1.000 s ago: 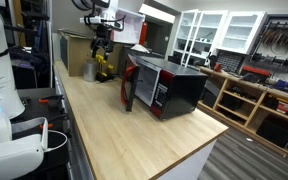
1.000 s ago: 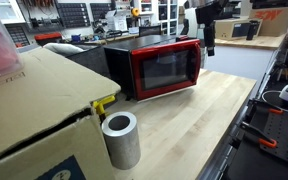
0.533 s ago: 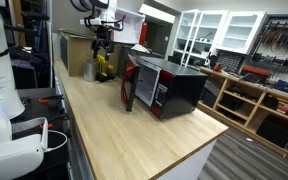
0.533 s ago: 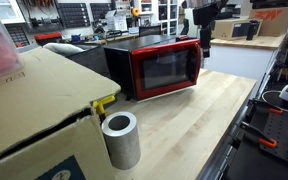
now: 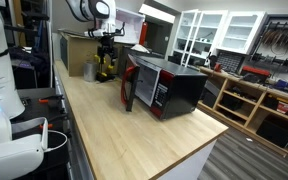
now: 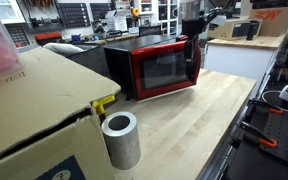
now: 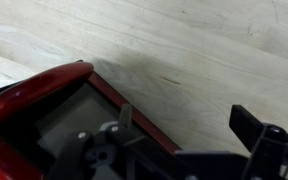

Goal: Close the microwave door

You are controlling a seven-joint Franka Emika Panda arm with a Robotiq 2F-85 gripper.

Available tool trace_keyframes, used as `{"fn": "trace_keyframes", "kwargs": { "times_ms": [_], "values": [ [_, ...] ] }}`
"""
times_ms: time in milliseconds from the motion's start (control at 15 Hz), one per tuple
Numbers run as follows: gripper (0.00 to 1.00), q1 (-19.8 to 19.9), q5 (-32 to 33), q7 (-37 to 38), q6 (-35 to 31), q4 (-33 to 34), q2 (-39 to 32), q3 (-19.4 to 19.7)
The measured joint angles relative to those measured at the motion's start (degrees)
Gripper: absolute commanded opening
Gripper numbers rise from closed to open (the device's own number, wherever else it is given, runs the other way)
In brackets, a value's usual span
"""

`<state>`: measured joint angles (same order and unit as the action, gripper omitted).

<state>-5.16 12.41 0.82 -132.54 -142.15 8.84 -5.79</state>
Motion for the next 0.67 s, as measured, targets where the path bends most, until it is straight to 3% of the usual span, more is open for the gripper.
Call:
{"fn": "trace_keyframes", "kwargs": {
  "times_ms": [267, 667],
  "values": [
    [1.0, 2.15, 5.62, 4.85, -5.27, 0.62, -3.36, 0.67],
    [1.0, 5.11, 20.4, 14.5, -11.29, 0.67, -4.34, 1.46]
  ]
}}
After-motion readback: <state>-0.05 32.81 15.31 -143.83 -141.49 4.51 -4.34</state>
